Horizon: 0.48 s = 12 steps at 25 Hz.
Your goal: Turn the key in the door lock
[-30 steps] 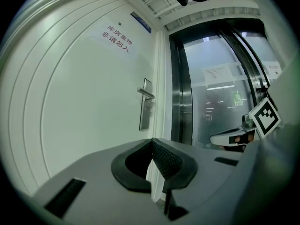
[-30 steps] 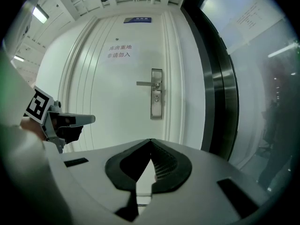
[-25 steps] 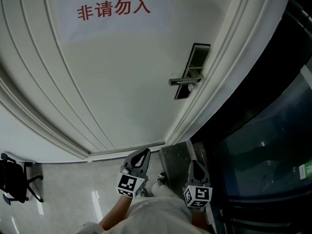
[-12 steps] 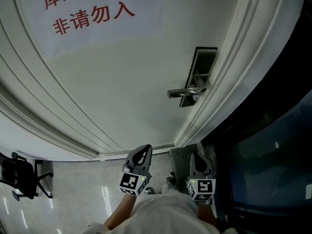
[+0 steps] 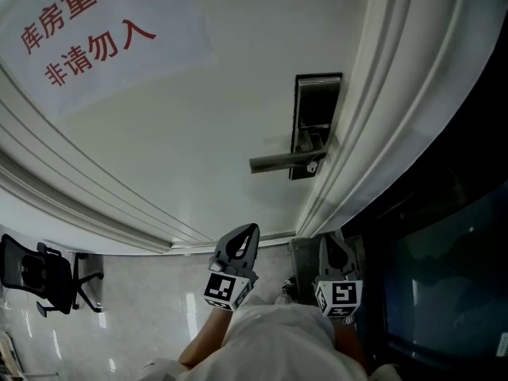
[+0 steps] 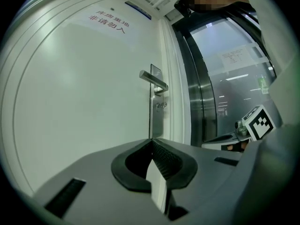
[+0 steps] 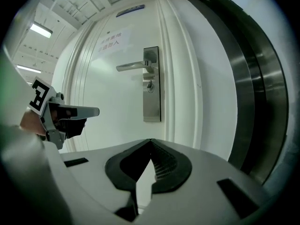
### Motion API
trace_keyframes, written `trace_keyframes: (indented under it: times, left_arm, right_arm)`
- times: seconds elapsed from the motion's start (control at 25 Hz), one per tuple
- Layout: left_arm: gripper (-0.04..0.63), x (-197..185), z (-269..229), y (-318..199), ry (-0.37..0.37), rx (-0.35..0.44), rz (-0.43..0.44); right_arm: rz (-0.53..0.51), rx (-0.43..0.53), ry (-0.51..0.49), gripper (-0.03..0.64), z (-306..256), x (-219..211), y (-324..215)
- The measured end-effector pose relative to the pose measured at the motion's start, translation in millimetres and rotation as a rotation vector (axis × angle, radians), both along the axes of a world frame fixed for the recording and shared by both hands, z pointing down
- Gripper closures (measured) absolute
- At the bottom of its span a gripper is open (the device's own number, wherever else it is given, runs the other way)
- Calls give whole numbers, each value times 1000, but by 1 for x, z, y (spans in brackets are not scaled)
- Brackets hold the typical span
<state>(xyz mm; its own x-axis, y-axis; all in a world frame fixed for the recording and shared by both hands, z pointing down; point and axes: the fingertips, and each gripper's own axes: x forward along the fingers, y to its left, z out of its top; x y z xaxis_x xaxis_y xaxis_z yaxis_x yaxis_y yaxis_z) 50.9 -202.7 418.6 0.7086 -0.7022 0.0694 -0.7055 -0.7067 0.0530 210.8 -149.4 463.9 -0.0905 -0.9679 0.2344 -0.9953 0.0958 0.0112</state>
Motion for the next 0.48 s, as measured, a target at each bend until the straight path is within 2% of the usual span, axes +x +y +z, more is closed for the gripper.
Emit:
trace_keyframes:
  times: [0.12, 0.32, 0.48]
  left_arm:
    - [589, 7, 2, -4, 7, 1, -20]
    - [589, 11, -2, -6, 16, 4, -8]
    - [589, 12, -12, -16, 19, 23, 16]
  right_arm:
    - [-27, -2, 14, 615, 0, 2, -10]
    - [-12, -5, 34, 615, -6, 3, -22]
    - [-6, 9, 145, 615, -26, 0, -37]
